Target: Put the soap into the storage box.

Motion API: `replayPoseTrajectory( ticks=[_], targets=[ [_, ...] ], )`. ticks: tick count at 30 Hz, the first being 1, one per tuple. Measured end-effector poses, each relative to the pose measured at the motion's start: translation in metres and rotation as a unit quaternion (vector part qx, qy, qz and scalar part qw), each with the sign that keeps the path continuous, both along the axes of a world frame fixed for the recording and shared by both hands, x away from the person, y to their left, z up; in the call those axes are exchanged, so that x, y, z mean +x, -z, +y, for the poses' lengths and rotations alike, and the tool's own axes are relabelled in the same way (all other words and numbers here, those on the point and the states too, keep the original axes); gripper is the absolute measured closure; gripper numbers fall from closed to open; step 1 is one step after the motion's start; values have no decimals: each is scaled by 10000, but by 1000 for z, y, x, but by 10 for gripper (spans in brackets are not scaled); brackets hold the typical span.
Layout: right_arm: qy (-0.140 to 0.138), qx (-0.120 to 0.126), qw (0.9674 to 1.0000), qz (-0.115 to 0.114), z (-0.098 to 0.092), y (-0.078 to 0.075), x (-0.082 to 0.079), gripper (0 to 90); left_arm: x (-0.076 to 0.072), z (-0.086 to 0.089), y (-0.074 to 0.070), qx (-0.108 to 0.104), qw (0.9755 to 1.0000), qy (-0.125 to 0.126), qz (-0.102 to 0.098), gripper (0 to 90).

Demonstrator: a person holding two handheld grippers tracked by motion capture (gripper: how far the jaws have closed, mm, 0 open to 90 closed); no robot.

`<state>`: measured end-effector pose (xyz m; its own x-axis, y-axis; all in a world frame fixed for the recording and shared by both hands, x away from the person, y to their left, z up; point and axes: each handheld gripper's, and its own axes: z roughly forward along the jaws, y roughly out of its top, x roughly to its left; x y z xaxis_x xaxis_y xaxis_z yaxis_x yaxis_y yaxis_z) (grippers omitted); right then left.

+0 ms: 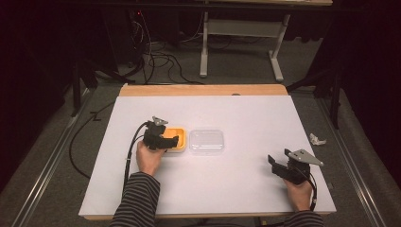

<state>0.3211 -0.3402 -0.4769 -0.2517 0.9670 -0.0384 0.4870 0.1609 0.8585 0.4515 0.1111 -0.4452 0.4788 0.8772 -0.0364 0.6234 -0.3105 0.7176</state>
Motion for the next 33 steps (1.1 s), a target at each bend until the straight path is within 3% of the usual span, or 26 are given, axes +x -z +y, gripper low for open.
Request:
replayPoseTrajectory(
  ticks=[17,23,29,33],
  targets=[
    [-9,0,10000,0,0,0,0,286,-24,18,-29,-281,9981,59,-547,228],
    [-1,18,10000,-2,0,0,0,287,-33,19,-37,-311,9971,153,-680,227],
    [-22,24,10000,-6,0,0,0,288,-43,20,-42,-521,9951,187,-824,228],
    [-7,38,10000,-3,0,0,0,288,-49,22,-42,-550,9947,199,-851,228]
  ],
)
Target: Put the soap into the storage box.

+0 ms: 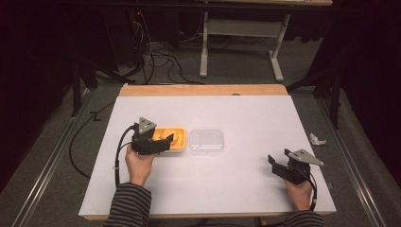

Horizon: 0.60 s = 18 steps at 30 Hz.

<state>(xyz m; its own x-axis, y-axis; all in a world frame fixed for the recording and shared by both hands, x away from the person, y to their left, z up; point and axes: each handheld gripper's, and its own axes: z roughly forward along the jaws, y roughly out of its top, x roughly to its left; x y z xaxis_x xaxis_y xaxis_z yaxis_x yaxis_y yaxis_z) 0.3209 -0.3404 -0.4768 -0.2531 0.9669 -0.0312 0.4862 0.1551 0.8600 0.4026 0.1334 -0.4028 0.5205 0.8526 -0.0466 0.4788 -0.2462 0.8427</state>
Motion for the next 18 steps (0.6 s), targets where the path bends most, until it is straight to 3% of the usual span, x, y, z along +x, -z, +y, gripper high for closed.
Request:
replayPoseTrajectory(
  ticks=[18],
  targets=[
    [-19,-21,10000,-9,0,0,0,288,-24,10,-3,-307,9994,-1,-179,229]
  ],
)
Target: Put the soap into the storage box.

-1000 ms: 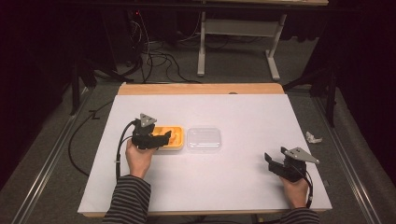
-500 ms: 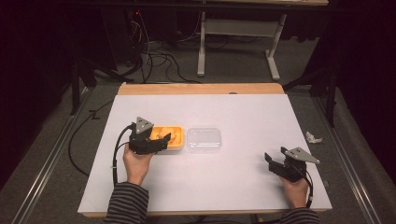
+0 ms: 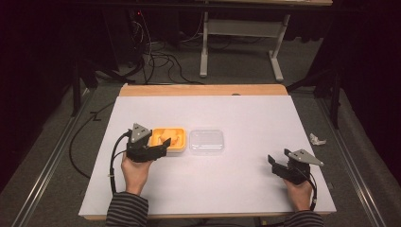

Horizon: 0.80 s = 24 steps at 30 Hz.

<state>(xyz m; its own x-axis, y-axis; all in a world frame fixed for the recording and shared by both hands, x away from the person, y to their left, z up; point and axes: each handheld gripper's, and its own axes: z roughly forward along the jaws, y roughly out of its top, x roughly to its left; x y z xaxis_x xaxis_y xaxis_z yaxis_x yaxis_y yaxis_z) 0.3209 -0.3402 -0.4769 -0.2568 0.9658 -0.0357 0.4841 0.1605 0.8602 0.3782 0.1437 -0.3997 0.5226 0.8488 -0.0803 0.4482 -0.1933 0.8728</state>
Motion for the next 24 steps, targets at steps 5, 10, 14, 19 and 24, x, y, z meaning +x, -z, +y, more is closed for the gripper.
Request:
replayPoseTrajectory(
  ticks=[5,10,14,19,24],
  targets=[
    [-1,0,10000,-3,0,0,0,288,-6,1,1,-49,10000,1,-34,229],
    [3,1,10000,-2,0,0,0,288,-11,1,1,-26,10000,-17,-88,229],
    [12,-6,10000,-2,0,0,0,288,-15,2,0,-48,9999,-3,-126,229],
    [2,-18,10000,-10,0,0,0,288,-21,2,1,-110,9999,25,-116,229],
    [10,-11,10000,-15,0,0,0,288,-25,0,2,-115,9998,93,-94,229]
  ],
)
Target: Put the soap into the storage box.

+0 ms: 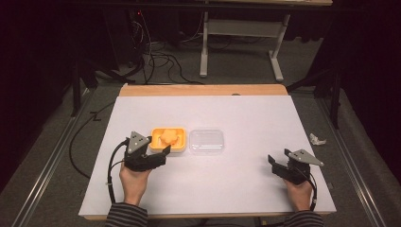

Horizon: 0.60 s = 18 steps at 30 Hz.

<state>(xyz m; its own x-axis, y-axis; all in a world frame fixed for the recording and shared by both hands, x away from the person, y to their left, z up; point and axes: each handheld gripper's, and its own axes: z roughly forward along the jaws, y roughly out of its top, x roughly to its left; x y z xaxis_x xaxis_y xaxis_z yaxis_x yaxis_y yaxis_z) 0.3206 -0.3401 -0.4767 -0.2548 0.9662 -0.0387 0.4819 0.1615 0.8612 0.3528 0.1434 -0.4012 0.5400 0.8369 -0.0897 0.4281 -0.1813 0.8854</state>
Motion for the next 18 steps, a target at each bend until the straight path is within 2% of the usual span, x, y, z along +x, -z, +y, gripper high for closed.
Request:
replayPoseTrajectory(
  ticks=[8,11,18],
  targets=[
    [6,1,10000,2,0,0,0,288,-5,-5,3,-1,10000,60,12,228],
    [-8,-17,10000,-9,0,0,0,288,-7,-6,3,-163,9998,137,60,228],
    [-4,-22,10000,-4,0,0,0,288,-10,-12,5,-135,9996,238,78,228]
  ],
)
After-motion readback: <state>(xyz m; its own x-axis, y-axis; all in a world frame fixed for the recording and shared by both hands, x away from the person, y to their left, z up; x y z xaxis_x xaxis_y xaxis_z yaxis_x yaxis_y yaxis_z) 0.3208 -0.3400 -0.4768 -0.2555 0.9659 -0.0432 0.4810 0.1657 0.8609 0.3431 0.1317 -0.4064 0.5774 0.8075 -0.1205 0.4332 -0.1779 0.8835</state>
